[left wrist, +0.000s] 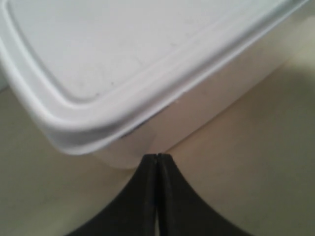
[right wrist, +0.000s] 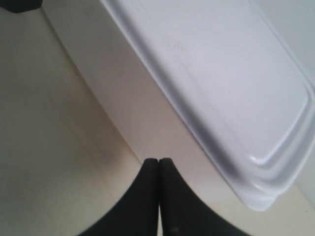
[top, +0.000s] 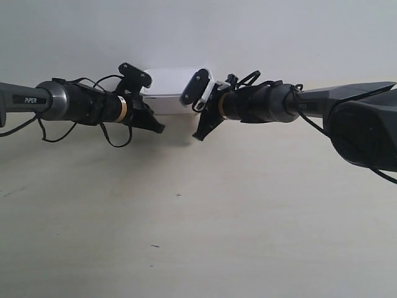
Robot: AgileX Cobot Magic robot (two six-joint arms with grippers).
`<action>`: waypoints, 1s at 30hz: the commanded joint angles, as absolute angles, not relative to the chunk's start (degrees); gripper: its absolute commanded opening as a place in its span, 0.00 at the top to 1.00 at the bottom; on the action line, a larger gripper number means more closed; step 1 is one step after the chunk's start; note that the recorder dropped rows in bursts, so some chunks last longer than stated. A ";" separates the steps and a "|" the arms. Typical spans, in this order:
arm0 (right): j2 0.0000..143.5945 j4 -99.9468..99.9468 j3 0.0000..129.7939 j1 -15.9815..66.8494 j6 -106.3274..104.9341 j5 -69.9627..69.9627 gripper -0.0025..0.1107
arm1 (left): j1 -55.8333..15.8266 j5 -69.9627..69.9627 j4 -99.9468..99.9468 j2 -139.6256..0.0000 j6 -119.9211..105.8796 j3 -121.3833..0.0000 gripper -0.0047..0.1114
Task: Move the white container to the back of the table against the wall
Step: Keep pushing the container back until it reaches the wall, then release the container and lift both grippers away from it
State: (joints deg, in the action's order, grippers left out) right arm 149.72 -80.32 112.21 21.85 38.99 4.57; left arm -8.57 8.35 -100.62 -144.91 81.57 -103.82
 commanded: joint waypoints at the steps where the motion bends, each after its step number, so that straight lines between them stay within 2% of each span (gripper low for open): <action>1: 147.22 -79.43 110.99 20.70 40.48 5.34 0.98 | -7.97 6.17 -99.95 -141.41 82.12 -101.35 0.96; 17: 136.50 -79.56 95.31 20.70 42.42 8.56 0.98 | -8.62 6.38 -99.95 -130.07 83.29 -87.41 0.96; 30: 125.67 -79.32 83.69 20.70 42.69 7.27 0.98 | -8.72 8.53 -99.95 -133.67 80.94 -90.80 0.96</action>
